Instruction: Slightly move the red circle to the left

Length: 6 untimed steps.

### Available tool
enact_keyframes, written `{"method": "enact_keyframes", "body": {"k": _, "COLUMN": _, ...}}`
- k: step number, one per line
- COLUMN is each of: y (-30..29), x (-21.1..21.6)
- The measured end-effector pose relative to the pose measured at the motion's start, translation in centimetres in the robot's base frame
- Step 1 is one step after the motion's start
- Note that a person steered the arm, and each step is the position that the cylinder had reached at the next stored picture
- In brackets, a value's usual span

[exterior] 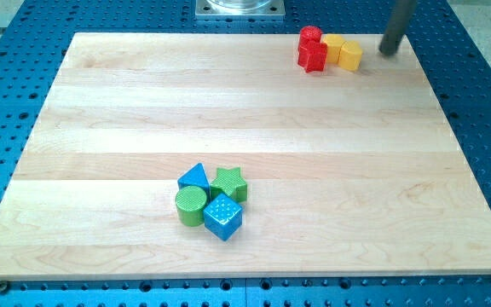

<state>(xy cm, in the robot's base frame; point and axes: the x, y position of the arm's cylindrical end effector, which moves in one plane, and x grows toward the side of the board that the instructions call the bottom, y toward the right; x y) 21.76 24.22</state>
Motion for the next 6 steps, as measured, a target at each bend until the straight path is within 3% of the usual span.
{"method": "enact_keyframes", "body": {"k": 2, "y": -9.1, "x": -1.5}}
{"method": "enact_keyframes", "body": {"k": 3, "y": -11.0, "x": -1.2}}
{"method": "enact_keyframes", "body": {"k": 4, "y": -12.1, "x": 0.5}}
{"method": "enact_keyframes", "body": {"k": 6, "y": -8.8, "x": -2.4}}
